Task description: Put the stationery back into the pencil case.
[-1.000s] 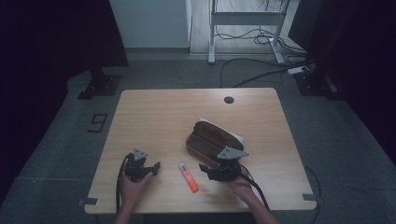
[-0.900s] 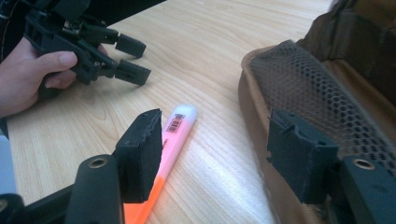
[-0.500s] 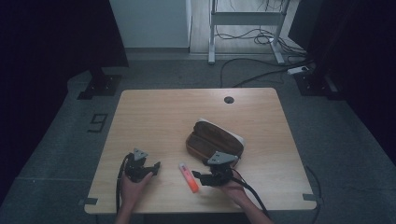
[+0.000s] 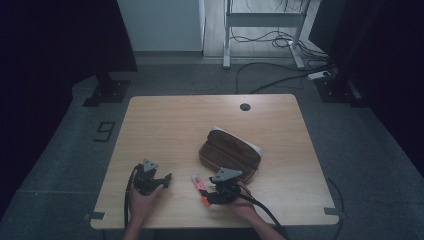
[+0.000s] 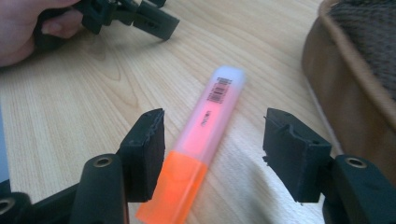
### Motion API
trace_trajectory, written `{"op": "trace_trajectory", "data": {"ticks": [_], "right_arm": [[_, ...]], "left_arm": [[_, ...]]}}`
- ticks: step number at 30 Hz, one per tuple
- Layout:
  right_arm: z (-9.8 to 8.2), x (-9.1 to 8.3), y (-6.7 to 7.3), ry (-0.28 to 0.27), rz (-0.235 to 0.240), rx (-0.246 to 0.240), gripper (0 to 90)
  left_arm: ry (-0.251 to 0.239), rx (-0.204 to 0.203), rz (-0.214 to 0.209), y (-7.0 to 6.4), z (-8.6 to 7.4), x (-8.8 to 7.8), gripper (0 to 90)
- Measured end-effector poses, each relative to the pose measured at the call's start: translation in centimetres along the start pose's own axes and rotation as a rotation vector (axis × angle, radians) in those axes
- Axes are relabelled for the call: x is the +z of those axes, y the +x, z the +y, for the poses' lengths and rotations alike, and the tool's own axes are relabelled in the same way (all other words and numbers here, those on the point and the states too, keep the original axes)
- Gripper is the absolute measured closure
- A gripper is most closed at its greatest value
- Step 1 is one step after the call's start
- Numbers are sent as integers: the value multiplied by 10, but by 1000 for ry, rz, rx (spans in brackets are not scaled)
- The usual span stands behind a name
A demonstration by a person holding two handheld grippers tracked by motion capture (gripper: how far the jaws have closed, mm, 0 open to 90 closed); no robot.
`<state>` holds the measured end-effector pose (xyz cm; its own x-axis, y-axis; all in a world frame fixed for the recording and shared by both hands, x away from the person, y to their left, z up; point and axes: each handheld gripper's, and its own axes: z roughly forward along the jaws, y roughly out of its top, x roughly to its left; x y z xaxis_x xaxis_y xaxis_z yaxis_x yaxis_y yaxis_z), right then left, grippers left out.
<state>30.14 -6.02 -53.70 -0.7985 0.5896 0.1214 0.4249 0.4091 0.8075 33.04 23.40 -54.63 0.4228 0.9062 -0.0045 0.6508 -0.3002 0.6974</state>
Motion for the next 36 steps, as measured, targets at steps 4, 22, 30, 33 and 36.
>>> {"op": "trace_trajectory", "data": {"ticks": [4, 22, 30, 33, 36], "right_arm": [[-2, 7, 6, 22, 1, -13, 390], [-5, 20, 13, 74, -51, -73, 459], [-5, 17, 12, 85, -86, -81, 543], [-6, 17, 12, 80, -97, -74, 594], [-5, 16, 11, 83, -98, -81, 646]], "left_arm": [[0, 0, 0, 0, 0, 0, 226], [0, 1, 0, 0, 0, 0, 226], [0, 1, 0, 0, 0, 0, 226], [0, 1, 0, 0, 0, 0, 226], [0, 1, 0, 0, 0, 0, 226]]}}
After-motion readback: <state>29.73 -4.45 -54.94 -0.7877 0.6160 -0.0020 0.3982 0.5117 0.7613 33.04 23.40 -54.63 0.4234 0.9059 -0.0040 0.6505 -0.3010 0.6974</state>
